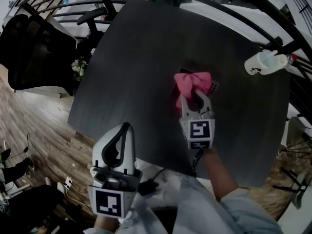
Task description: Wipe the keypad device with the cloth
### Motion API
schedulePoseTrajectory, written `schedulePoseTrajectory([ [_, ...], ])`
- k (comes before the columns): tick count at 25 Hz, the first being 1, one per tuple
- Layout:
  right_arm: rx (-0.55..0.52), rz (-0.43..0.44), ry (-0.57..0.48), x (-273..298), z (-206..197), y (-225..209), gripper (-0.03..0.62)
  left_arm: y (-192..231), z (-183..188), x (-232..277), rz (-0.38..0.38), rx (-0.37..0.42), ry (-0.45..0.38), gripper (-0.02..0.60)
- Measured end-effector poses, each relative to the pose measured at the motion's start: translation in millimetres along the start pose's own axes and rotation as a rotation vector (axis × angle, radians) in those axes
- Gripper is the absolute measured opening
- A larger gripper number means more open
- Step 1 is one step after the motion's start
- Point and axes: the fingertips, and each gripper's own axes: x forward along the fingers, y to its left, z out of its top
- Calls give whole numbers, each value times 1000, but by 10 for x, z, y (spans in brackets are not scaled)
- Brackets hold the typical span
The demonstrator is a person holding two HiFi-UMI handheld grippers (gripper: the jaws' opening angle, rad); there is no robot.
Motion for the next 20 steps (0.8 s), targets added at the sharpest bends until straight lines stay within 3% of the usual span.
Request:
schedulePoseTrajectory([
  [10,4,41,94,-45,-389,155,71,2,-27,28,-13,-7,1,5],
  [20,59,-42,181,-392,-743,-127,71,-68,-9,123,-50,-17,-11,5],
])
